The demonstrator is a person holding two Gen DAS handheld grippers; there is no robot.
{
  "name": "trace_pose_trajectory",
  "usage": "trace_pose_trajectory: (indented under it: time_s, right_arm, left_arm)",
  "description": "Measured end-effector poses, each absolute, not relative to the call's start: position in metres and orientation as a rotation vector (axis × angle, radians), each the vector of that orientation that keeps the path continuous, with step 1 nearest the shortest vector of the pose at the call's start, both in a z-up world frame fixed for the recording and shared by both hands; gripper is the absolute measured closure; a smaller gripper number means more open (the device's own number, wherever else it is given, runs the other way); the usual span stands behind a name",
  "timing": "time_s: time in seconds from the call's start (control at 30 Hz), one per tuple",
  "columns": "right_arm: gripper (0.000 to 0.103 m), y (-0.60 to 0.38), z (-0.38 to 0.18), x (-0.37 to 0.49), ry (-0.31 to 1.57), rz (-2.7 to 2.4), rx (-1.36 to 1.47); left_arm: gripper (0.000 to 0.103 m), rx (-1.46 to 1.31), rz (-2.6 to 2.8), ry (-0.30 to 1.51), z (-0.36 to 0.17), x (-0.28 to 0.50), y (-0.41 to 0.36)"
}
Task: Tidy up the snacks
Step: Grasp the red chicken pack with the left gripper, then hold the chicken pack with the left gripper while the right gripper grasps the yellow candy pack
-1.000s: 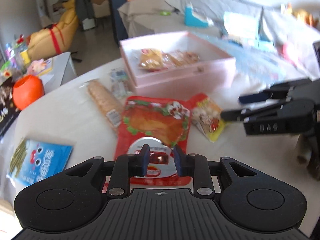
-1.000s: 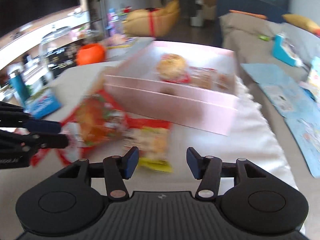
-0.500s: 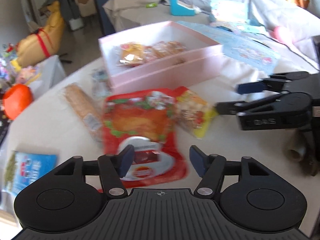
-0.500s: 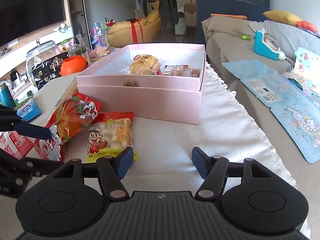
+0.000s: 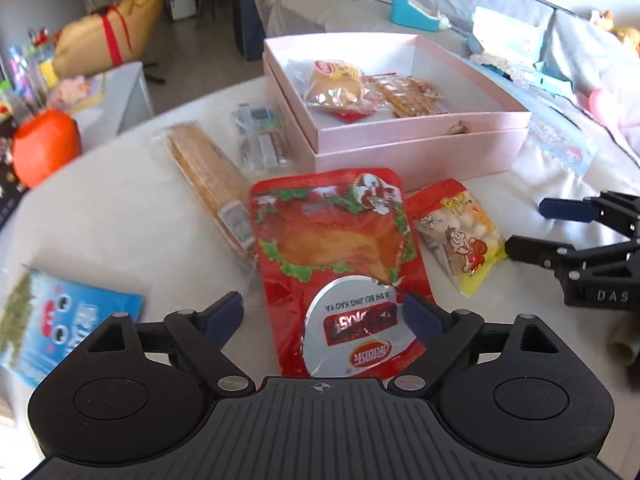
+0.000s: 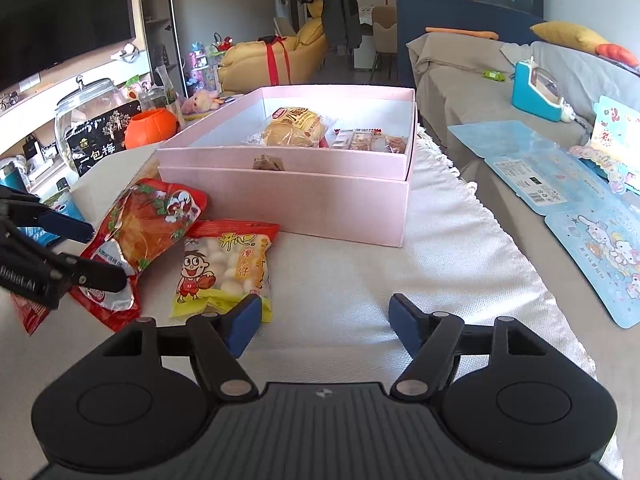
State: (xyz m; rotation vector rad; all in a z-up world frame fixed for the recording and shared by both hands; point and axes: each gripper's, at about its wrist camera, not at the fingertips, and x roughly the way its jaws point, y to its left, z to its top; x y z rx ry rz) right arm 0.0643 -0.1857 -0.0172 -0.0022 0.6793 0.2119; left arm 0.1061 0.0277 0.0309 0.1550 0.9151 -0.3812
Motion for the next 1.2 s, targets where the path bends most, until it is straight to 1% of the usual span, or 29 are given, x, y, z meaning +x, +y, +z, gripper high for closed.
trace_pose_trajectory:
  time_s: [0.17, 0.27, 0.3, 0.37, 0.43, 0.53, 0.6, 0.67, 0.73, 0.83, 1.0, 1.1, 1.2]
  right_arm:
    - [0.029, -0.185, -0.017, 0.065, 0.681, 0.218, -0.004]
    - [0.026, -0.184, -0.018, 0.066, 0.683, 0.222, -0.009]
    - [0.026, -0.184, -0.018, 0.066, 0.683, 0.222, -0.012]
    - [0.026, -0.183, -0.018, 0.066, 0.683, 0.221, -0.013]
    - [0.026, -0.184, -0.018, 0.066, 0.682, 0.222, -0.011]
    - [0.026, -0.185, -0.018, 0.066, 0.681, 0.223, -0.006]
    - [0.026, -0.184, -0.018, 0.066, 0.681, 0.223, -0.005]
    - [0.026, -0.184, -0.018, 0.066, 0.681, 0.223, -0.006]
    - [0.026, -0.185, -0.018, 0.066, 0.68, 0.223, -0.005]
    - [0.026, -0.184, -0.018, 0.066, 0.681, 0.223, -0.005]
    - [0.026, -0.184, -0.018, 0.065, 0.681, 0.223, -0.008]
    - [0.026, -0.184, -0.018, 0.065, 0.681, 0.223, -0.008]
    - [0.025, -0.184, -0.018, 0.065, 0.681, 0.223, -0.009]
  left_arm:
    - [0.009, 0.107, -0.377, 0.92, 0.025, 0.107, 0.023]
    - [0.016, 0.033, -0.338, 0.915, 0.029, 0.107, 0.022]
    - [0.019, 0.013, -0.329, 0.91, 0.031, 0.107, 0.022]
    - [0.03, -0.002, -0.287, 0.891, 0.036, 0.106, 0.02]
    - [0.039, -0.005, -0.26, 0.869, 0.042, 0.102, 0.018]
    - [0.044, -0.022, -0.258, 0.86, 0.047, 0.094, 0.015]
    - [0.044, -0.035, -0.276, 0.876, 0.048, 0.092, 0.013]
    - [0.041, -0.024, -0.29, 0.897, 0.044, 0.095, 0.007]
    - [0.033, -0.018, -0.283, 0.914, 0.038, 0.1, 0.002]
    - [0.028, -0.057, -0.282, 0.92, 0.03, 0.11, 0.001]
    - [0.027, -0.102, -0.304, 0.918, 0.028, 0.12, 0.004]
    - [0.031, -0.094, -0.326, 0.897, 0.027, 0.112, 0.008]
    - [0.032, -0.087, -0.333, 0.898, 0.029, 0.099, 0.013]
